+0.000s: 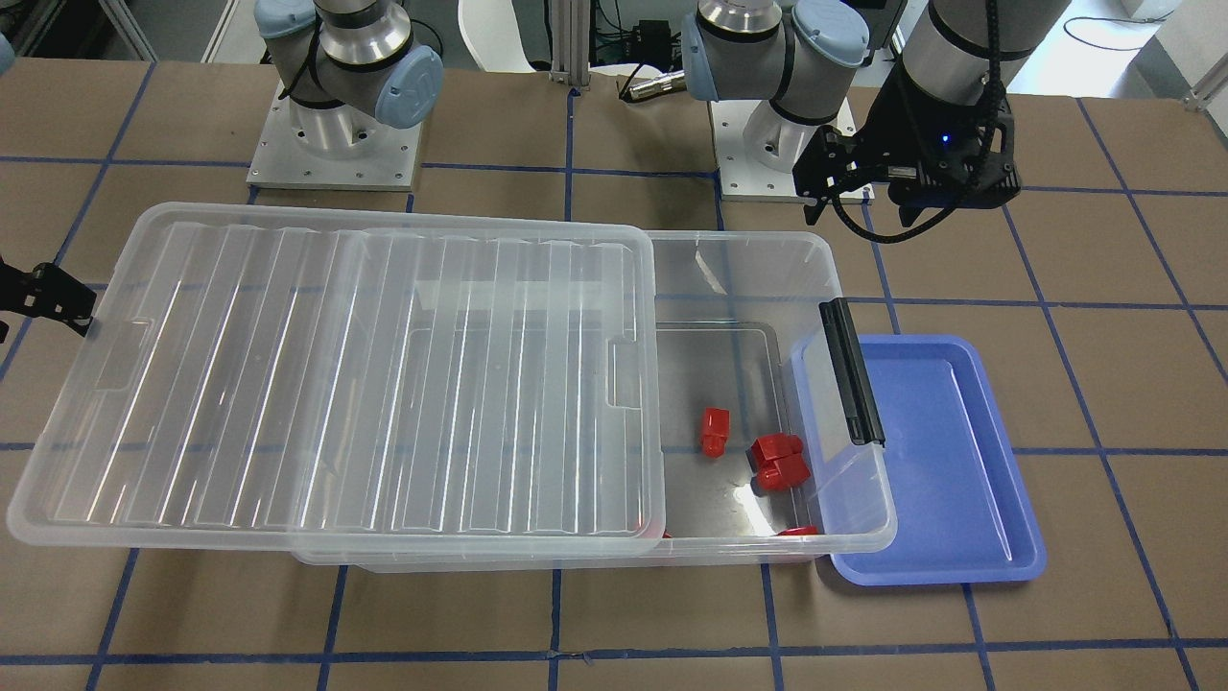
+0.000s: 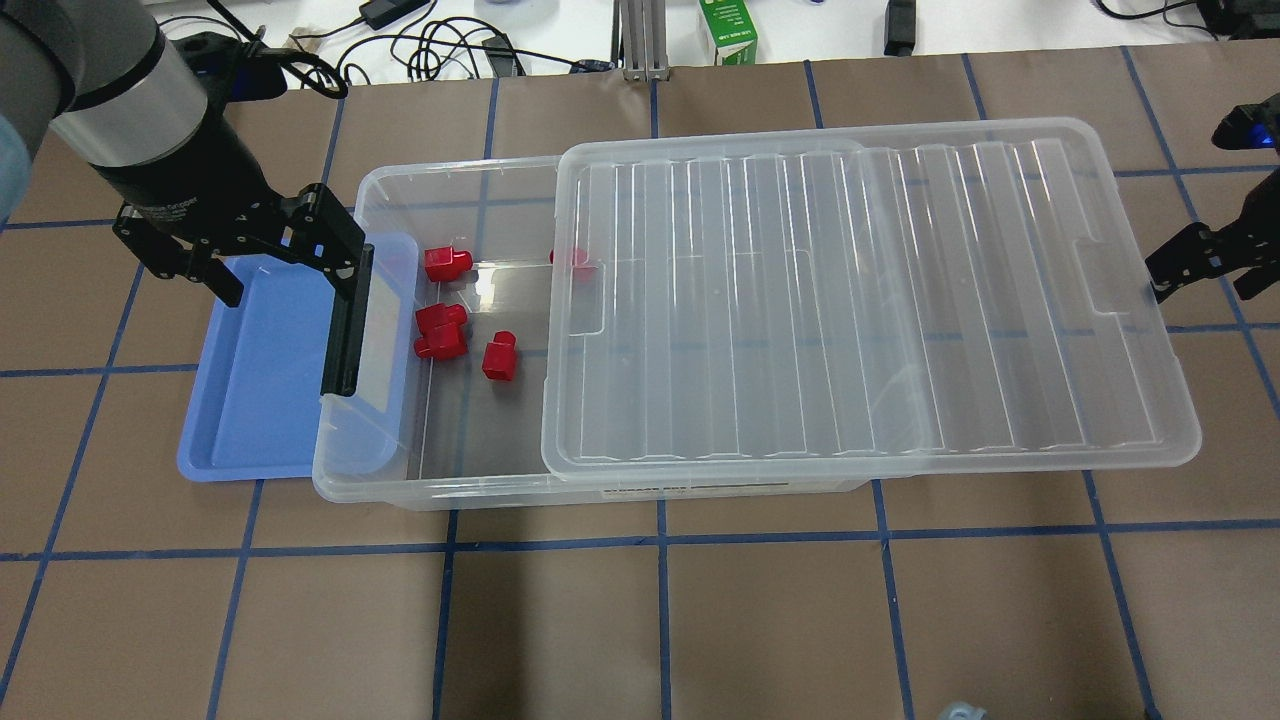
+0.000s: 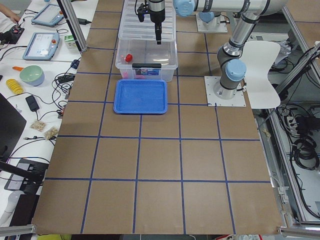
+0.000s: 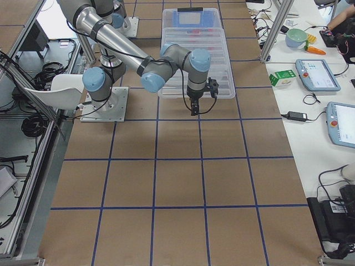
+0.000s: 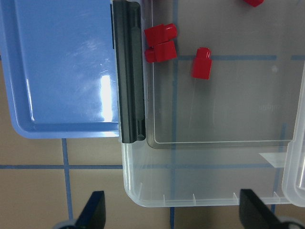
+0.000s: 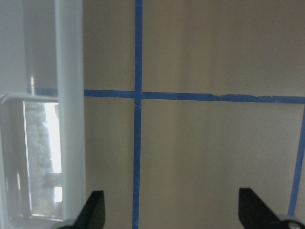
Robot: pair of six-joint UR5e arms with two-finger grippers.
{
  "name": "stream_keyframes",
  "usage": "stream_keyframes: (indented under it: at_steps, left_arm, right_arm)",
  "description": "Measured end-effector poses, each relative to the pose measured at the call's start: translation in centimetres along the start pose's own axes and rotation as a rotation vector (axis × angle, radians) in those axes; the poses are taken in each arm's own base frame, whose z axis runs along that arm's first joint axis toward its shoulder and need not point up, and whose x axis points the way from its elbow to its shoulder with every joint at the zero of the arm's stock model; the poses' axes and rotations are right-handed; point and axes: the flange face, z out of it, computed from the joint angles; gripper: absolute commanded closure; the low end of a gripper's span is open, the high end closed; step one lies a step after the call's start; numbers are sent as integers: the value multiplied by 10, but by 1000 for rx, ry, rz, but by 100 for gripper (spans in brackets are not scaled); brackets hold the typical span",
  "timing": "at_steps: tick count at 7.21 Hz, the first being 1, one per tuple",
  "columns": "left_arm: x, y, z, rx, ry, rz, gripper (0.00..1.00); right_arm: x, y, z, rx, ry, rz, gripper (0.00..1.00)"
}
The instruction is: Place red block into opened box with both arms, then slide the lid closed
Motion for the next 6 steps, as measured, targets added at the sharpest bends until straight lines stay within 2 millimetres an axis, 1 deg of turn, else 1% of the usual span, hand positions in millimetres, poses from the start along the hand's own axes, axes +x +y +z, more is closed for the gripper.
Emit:
stream_keyframes:
  at_steps: [3,4,6]
  left_arm:
    - [2,-4,4,1,-12,-11,0]
    - [2,-4,5,0,-15,-22,0]
    - [3,-1,7,-3,-16,-28,0]
  right_arm:
    - [-38,-10,4,-7,-3,-29,0]
    - [-52,-14,5,-9,-3,-19,0]
    - [-89,-21,6,-8,1,13,0]
